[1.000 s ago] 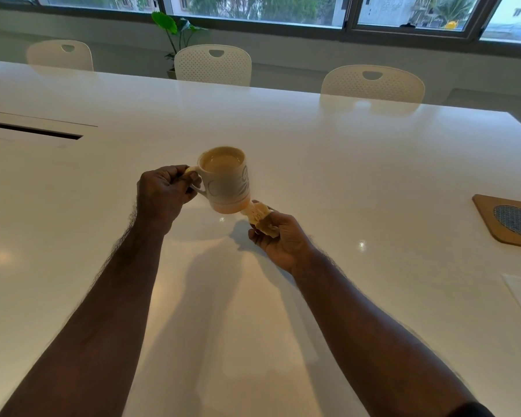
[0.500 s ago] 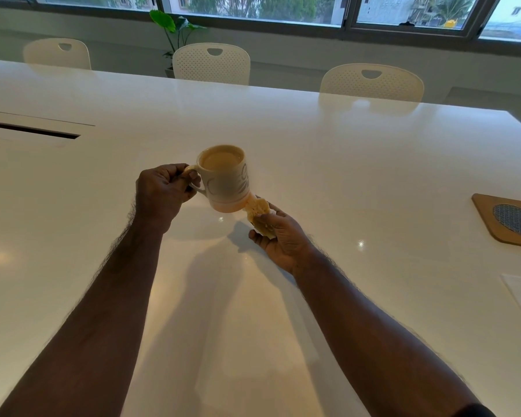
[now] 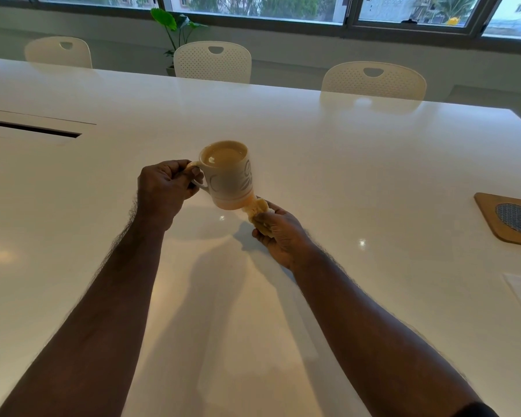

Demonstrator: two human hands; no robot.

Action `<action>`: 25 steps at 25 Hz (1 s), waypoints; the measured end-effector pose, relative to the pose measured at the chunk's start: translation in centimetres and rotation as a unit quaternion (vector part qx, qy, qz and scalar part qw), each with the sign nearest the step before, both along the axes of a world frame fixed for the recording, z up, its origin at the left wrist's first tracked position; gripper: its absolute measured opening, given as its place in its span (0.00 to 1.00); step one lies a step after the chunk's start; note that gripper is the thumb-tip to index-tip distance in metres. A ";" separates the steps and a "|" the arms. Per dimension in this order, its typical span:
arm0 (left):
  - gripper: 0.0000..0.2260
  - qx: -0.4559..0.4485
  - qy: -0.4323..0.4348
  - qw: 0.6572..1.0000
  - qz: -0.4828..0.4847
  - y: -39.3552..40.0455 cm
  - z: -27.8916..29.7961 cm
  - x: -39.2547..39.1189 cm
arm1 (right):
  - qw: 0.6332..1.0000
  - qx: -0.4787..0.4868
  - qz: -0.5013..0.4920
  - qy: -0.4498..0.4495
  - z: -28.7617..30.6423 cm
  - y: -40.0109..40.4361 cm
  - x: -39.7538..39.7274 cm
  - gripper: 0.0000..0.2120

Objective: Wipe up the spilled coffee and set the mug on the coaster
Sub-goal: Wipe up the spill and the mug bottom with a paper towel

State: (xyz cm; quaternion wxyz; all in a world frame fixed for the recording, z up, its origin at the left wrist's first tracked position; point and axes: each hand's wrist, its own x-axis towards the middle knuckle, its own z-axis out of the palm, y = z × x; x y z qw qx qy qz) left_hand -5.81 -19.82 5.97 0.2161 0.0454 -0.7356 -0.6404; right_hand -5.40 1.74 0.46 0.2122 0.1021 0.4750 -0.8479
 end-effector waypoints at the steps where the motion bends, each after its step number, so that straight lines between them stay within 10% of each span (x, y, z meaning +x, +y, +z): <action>1: 0.08 0.002 -0.001 1.000 -0.001 0.1 0.0 0.0 | 1.000 -0.012 0.004 -0.001 0.1 0.0 0.0 0.14; 25: 0.03 0.002 0.007 1.000 -0.020 0.6 0.7 0.6 | 0.997 -0.001 -0.077 0.006 -0.8 -2.8 -1.7 0.06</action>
